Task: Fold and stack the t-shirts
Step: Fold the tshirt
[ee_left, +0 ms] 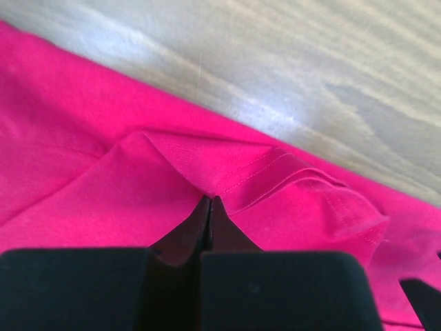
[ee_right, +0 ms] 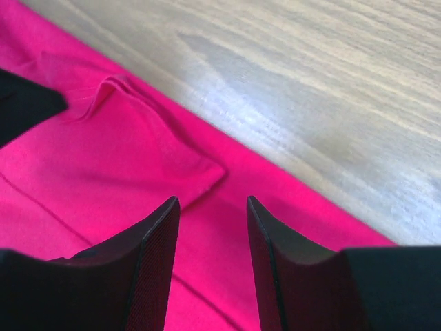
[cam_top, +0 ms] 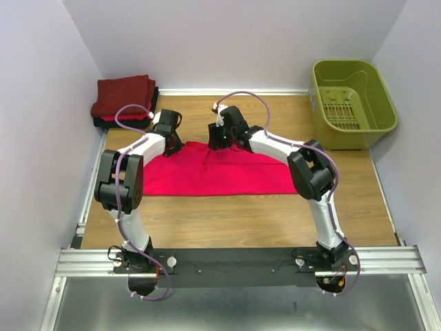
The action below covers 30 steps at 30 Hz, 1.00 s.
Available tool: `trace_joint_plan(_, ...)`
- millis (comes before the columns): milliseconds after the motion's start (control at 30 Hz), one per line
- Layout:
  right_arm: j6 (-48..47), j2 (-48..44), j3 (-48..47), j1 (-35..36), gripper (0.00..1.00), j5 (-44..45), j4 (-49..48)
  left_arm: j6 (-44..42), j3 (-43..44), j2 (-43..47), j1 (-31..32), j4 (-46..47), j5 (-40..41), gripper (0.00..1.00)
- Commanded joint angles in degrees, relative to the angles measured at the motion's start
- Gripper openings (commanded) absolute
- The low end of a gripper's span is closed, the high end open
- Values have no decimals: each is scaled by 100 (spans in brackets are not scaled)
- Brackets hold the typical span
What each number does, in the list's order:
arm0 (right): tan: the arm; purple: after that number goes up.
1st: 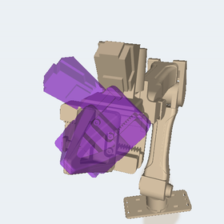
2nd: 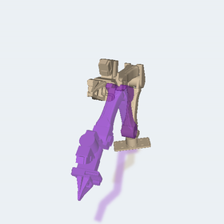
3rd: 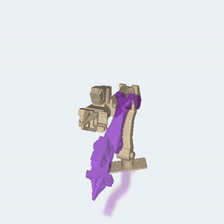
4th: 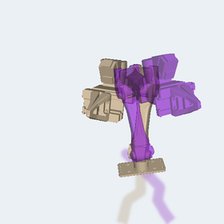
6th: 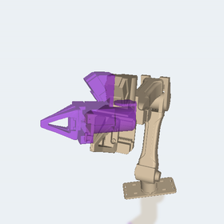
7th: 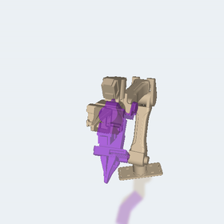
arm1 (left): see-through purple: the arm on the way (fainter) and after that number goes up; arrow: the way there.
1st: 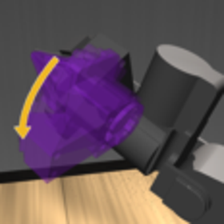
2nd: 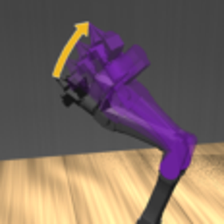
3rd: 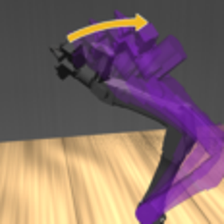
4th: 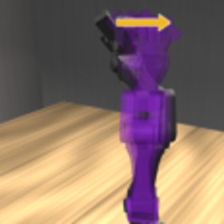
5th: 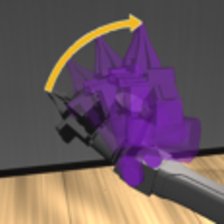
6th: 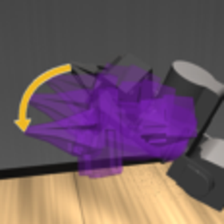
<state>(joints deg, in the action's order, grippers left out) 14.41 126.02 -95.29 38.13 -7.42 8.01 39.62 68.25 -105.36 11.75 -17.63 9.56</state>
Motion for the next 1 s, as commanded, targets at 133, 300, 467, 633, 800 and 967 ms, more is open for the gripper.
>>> trace_joint_plan(133,544,537,-517,-78,46,-321,-63,-367,505,165,-85,-206,327,0)
trace_joint_plan(300,782,722,-631,-104,38,-374,-72,-411,540,139,-138,-215,292,0)
trace_joint_plan(467,993,828,-667,-113,35,-506,-80,-446,567,139,-208,-215,266,0)
trace_joint_plan(633,1169,960,-684,-113,34,-585,-89,-472,584,139,-261,-224,230,0)
trace_joint_plan(800,1160,995,-693,-113,33,-585,-98,-490,576,130,-313,-224,204,0)
trace_joint_plan(967,1090,978,-719,-104,31,-576,-107,-551,602,121,-340,-223,169,0)
